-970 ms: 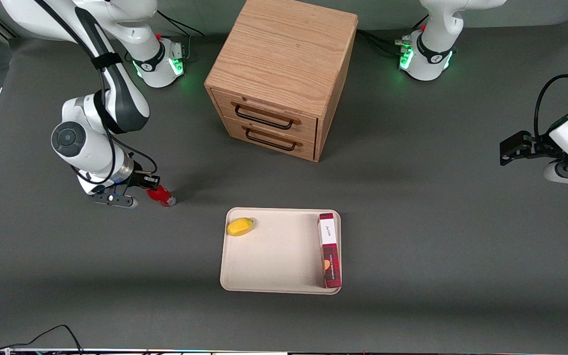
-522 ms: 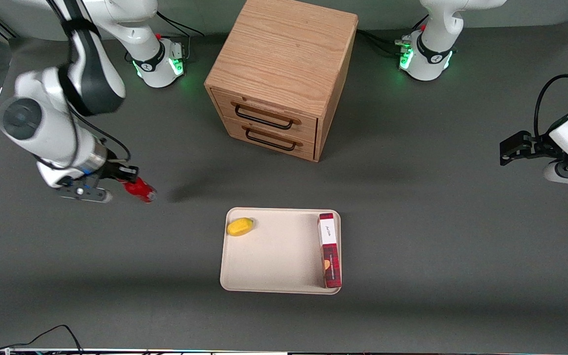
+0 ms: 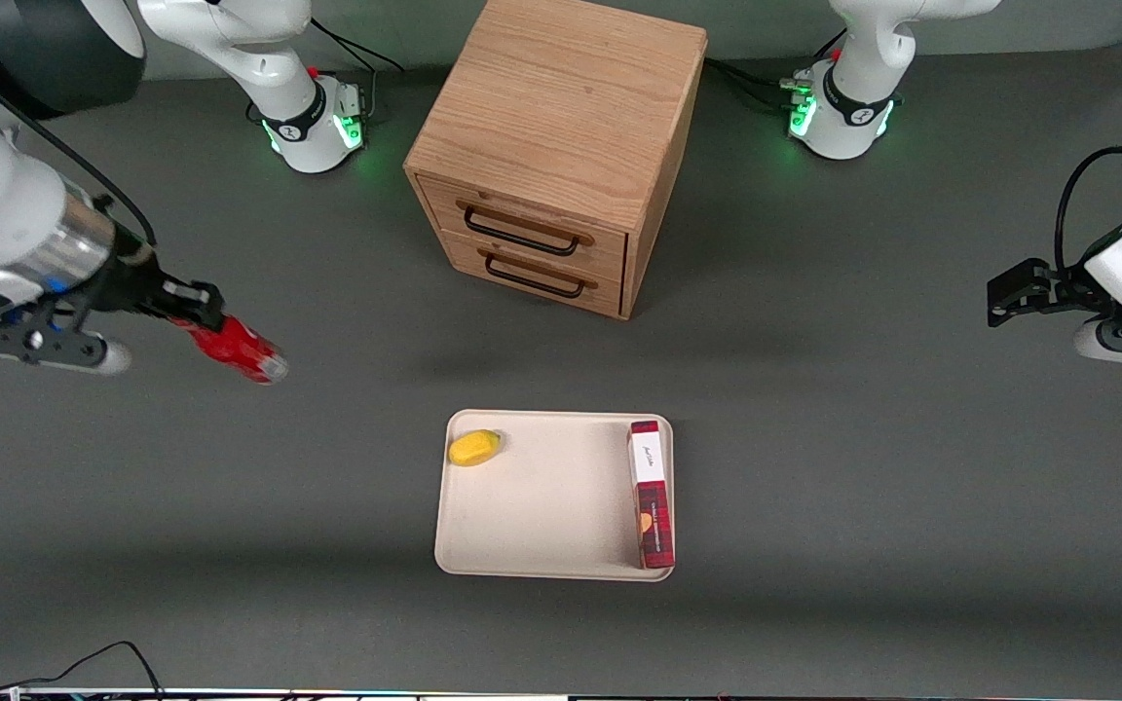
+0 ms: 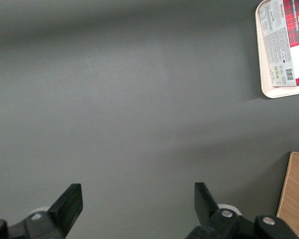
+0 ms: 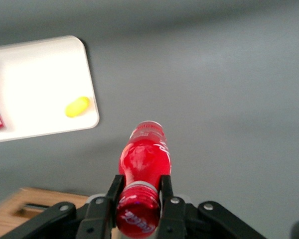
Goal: Place coke bottle on tray
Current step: 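Carry the red bottle over the white tray beside the lemon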
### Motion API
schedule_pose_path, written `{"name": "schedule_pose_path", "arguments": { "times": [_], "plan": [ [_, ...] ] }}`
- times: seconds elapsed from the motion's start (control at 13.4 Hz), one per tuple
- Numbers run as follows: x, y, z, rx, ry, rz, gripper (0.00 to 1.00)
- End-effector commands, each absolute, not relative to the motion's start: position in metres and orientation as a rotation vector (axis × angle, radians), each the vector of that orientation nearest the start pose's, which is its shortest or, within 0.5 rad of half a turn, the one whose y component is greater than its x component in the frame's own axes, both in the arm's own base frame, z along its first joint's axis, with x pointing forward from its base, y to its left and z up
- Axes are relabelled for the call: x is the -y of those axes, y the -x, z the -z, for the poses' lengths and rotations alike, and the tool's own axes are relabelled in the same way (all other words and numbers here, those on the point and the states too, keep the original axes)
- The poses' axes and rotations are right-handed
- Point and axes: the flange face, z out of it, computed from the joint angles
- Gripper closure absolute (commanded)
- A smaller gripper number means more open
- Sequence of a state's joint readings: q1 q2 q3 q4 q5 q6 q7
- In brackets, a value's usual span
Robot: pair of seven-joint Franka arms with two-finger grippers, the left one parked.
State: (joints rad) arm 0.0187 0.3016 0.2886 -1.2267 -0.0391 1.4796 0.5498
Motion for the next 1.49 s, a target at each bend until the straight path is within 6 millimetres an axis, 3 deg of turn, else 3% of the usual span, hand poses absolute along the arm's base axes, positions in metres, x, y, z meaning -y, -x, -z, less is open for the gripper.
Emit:
{"name": "schedule_pose_path", "arguments": {
  "times": [0.0,0.3,0.67,0.82,1.04,1.19,1.42],
  "plan": [
    [-0.202,-0.681,-0.556,-0.679,2.955,-0.132,1.0],
    [-0.257,-0.72,-0.472,-0.968,2.798,-0.048,1.0],
    [-0.296,-0.741,-0.366,-1.135,2.756,0.053,1.0],
    [-0.307,-0.741,-0.341,-1.153,2.739,0.031,1.0],
    [-0.311,-0.738,-0.33,-1.148,2.766,0.031,1.0],
    [-0.31,-0.739,-0.322,-1.136,2.786,0.066,0.0],
    [-0.309,-0.736,-0.338,-1.11,2.815,0.058,0.0]
  ]
}}
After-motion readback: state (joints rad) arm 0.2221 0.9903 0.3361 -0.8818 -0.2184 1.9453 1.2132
